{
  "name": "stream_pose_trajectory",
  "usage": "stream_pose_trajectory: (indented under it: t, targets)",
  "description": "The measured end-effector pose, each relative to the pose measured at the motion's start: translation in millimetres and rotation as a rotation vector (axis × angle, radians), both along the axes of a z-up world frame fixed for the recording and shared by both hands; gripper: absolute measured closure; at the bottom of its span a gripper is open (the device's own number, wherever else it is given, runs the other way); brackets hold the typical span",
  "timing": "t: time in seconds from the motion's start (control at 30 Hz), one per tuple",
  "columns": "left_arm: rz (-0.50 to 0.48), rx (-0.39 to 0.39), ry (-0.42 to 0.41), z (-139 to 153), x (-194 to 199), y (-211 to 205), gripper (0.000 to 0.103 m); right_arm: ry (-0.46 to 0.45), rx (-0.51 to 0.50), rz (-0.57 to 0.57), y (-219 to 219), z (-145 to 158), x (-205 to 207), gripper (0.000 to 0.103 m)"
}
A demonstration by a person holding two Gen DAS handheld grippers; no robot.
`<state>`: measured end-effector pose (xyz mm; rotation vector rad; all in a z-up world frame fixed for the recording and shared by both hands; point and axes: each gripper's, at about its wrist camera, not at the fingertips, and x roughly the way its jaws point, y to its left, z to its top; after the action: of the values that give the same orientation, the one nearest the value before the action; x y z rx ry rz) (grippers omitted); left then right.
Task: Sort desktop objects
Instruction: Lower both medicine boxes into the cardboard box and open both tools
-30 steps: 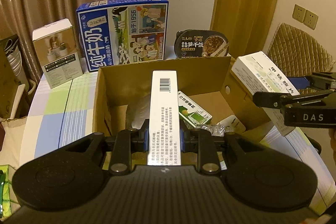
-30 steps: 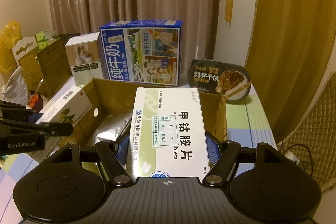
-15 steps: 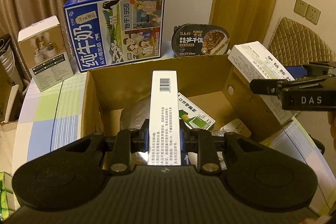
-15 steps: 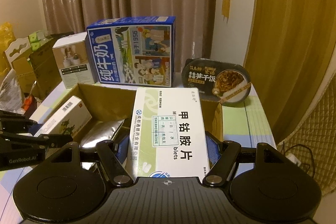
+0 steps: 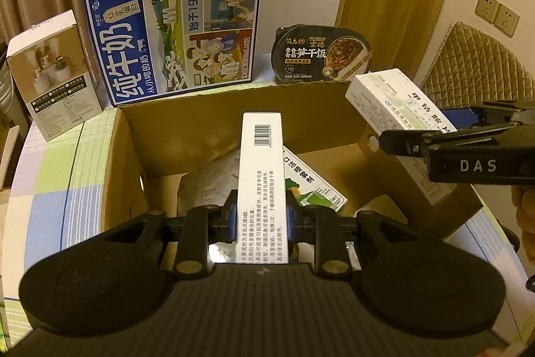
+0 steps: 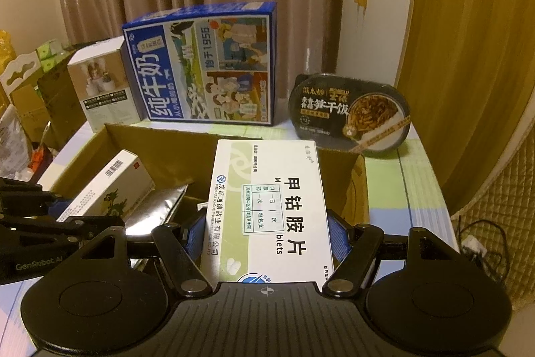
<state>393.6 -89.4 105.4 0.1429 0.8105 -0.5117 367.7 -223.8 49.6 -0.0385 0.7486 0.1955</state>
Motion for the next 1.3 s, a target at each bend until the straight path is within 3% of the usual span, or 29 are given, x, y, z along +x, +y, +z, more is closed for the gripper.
stream_pose_trajectory:
  t: [0.6, 0.7, 1.3]
  targets:
    - [0.001, -0.007, 0.042, -19, 27, -16, 0.082, 0.041, 0.010, -0.021, -8, -20, 23, 0.035]
    - [0.022, -0.030, 0.051, -22, 31, -16, 0.072, 0.045, 0.012, -0.021, -9, -22, 23, 0.035]
    - [0.040, -0.033, 0.023, -20, 29, -3, 0.072, 0.031, 0.009, 0.020, 1, -28, 30, 0.033]
